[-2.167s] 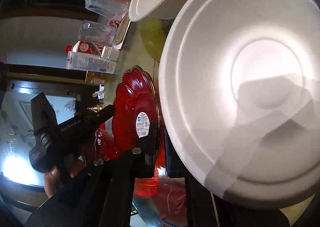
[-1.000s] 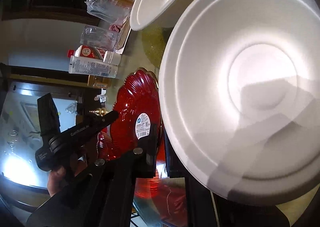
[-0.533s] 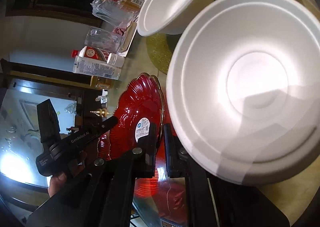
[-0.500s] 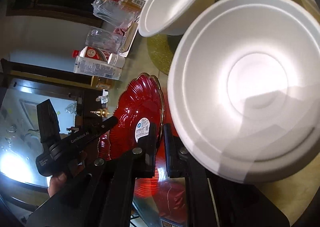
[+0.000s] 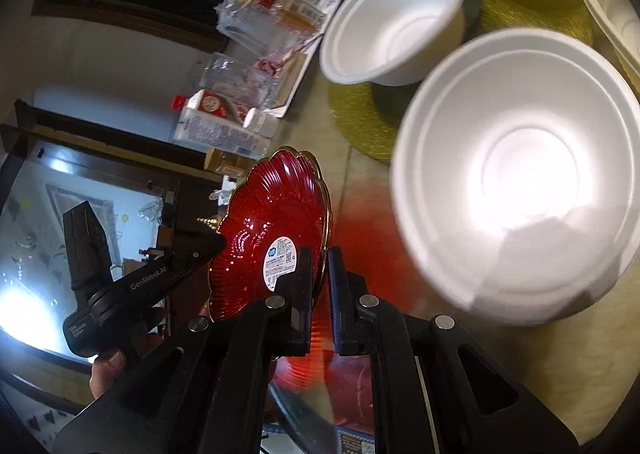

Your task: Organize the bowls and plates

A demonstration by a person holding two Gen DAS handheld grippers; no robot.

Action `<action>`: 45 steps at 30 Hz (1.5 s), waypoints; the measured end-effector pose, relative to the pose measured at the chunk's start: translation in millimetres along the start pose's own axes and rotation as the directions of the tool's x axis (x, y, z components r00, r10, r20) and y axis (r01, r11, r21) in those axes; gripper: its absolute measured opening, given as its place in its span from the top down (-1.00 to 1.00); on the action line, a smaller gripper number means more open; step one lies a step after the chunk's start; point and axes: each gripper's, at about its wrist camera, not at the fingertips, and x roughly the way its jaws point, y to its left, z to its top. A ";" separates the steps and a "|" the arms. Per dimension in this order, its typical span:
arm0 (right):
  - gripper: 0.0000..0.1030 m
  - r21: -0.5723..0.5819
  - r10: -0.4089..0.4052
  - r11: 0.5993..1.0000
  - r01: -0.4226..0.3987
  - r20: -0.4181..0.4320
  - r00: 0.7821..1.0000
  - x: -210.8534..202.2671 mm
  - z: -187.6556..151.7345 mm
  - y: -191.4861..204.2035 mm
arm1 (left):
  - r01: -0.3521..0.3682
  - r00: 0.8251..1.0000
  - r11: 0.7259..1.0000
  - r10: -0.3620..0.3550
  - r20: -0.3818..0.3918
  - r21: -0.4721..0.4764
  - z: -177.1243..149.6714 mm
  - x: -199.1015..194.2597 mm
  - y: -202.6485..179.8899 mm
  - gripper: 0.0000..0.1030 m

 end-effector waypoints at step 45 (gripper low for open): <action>0.85 -0.348 -0.163 0.934 0.081 -0.213 0.963 124.0 -80.8 104.6 | -0.059 0.995 0.946 0.081 0.055 -0.318 -101.7 -25.2 169.5 0.90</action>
